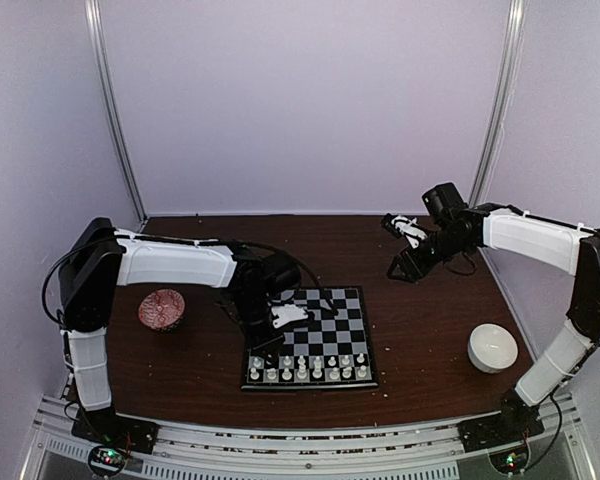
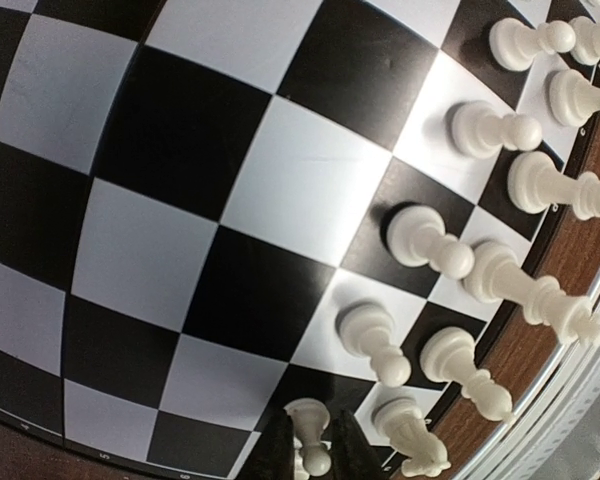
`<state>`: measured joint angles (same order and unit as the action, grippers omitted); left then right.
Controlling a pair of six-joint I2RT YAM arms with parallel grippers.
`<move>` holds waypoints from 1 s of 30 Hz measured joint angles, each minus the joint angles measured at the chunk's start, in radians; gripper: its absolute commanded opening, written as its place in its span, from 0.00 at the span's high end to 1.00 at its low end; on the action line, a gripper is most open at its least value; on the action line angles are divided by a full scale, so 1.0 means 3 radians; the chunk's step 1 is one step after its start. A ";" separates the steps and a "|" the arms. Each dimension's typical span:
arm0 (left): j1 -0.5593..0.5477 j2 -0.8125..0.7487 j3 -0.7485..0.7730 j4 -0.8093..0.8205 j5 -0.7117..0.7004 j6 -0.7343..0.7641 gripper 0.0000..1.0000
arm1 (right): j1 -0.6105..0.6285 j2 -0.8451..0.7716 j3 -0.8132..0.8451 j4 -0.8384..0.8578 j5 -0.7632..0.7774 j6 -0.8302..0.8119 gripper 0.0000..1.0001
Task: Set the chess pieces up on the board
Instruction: Place the pawn on b2, then reset both arms
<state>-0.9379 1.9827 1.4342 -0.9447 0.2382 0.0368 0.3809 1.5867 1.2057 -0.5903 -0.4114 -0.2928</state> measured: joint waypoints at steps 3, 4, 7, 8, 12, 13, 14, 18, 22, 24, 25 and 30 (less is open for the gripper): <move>0.0000 0.0001 0.0000 0.0000 0.0000 0.0000 0.85 | 0.0000 0.0000 0.0000 0.0000 0.0000 0.0000 0.42; 0.0000 0.0001 0.0000 0.0000 0.0000 0.0000 0.84 | 0.0000 0.0000 0.0000 0.0000 -0.0001 0.0000 0.42; 0.0000 0.0003 0.0000 0.0000 0.0001 0.0001 0.81 | 0.0000 0.0000 0.0000 0.0000 -0.0001 0.0000 0.42; 0.0000 0.0003 0.0000 0.0000 0.0001 0.0004 0.79 | 0.0000 0.0000 0.0000 0.0000 -0.0001 0.0000 0.42; 0.0000 0.0003 0.0005 -0.0001 0.0011 0.0025 0.76 | 0.0000 0.0000 0.0000 -0.0001 -0.0001 0.0000 0.42; 0.0000 0.0001 0.0009 -0.0001 0.0019 0.0025 0.76 | 0.0000 0.0000 0.0000 -0.0001 -0.0001 0.0000 0.41; 0.0000 0.0001 0.0019 -0.0005 0.0024 0.0027 0.76 | 0.0000 0.0000 0.0000 -0.0001 -0.0001 0.0001 0.41; 0.0001 -0.0029 0.0070 -0.0017 0.0038 0.0058 0.73 | 0.0000 -0.0004 0.0019 -0.0025 0.0001 0.0004 0.39; 0.0032 -0.0186 0.0158 -0.0070 0.0043 0.0083 0.72 | 0.0000 -0.0088 0.0079 -0.0069 0.0060 0.0014 0.35; 0.0070 -0.0314 0.0235 -0.0084 0.0024 0.0086 0.69 | -0.0001 -0.0196 0.0132 -0.0125 0.0113 0.0011 0.32; 0.0100 -0.0395 0.0284 -0.0085 0.0001 0.0088 0.67 | -0.0001 -0.0251 0.0174 -0.0168 0.0134 0.0013 0.30; 0.0436 -0.0912 0.0507 -0.0042 -0.0313 0.0079 0.60 | -0.0006 -0.0696 0.0468 -0.0266 0.0371 -0.0023 0.00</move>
<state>-0.8070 1.7092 1.5864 -0.9573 0.1444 0.0605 0.3790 1.3781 1.3460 -0.6701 -0.3000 -0.2996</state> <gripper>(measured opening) 0.383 0.897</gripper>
